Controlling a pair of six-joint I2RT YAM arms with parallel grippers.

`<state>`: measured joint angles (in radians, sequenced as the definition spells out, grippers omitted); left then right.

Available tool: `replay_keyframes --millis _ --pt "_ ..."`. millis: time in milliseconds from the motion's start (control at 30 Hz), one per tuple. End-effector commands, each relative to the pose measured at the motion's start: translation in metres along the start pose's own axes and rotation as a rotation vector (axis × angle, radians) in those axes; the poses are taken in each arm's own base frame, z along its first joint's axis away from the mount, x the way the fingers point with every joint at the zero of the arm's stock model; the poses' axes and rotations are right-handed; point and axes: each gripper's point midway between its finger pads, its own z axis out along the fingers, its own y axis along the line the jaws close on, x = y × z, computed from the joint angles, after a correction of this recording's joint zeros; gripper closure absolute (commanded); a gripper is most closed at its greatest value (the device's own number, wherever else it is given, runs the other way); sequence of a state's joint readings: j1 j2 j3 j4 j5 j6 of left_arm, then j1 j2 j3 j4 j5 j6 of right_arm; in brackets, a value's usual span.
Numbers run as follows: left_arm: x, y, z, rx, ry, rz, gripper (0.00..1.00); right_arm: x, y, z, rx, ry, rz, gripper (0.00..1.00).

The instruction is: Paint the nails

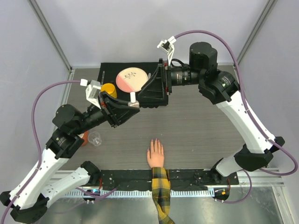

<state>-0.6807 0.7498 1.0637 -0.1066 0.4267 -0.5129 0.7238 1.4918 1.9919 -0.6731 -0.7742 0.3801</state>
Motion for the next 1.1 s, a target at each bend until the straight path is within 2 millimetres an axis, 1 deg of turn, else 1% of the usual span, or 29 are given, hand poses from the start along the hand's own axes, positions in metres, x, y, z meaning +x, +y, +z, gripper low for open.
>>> replay_keyframes --millis 0,67,100,167,200,367,600,767,1067 --pt "-0.032 -0.046 -0.009 0.173 -0.081 -0.054 1.00 -0.023 0.041 -0.009 -0.197 -0.070 -0.131 0.42" --pt "-0.033 -0.047 -0.008 0.178 -0.082 -0.059 1.00 -0.020 0.047 -0.007 -0.247 -0.046 -0.104 0.45" --pt "-0.033 -0.047 -0.008 0.182 -0.081 -0.061 1.00 -0.025 0.051 -0.007 -0.267 -0.065 -0.120 0.48" --pt "-0.035 -0.050 -0.009 0.195 -0.089 -0.062 1.00 -0.021 0.051 -0.006 -0.285 -0.059 -0.090 0.51" --pt "-0.035 -0.051 -0.009 0.198 -0.091 -0.062 1.00 -0.025 0.056 -0.008 -0.306 -0.077 -0.108 0.52" --pt "-0.038 -0.050 -0.007 0.203 -0.106 -0.066 1.00 -0.022 0.059 -0.005 -0.361 -0.065 -0.052 0.52" --pt "-0.035 -0.047 -0.001 0.202 -0.092 -0.067 1.00 -0.025 0.061 -0.001 -0.393 -0.076 -0.048 0.52" --pt "-0.035 -0.045 0.002 0.199 -0.095 -0.063 1.00 -0.020 0.063 0.004 -0.411 -0.057 -0.038 0.52" --pt "-0.036 -0.043 0.005 0.200 -0.101 -0.046 1.00 -0.014 0.058 0.011 -0.416 -0.044 -0.016 0.55"
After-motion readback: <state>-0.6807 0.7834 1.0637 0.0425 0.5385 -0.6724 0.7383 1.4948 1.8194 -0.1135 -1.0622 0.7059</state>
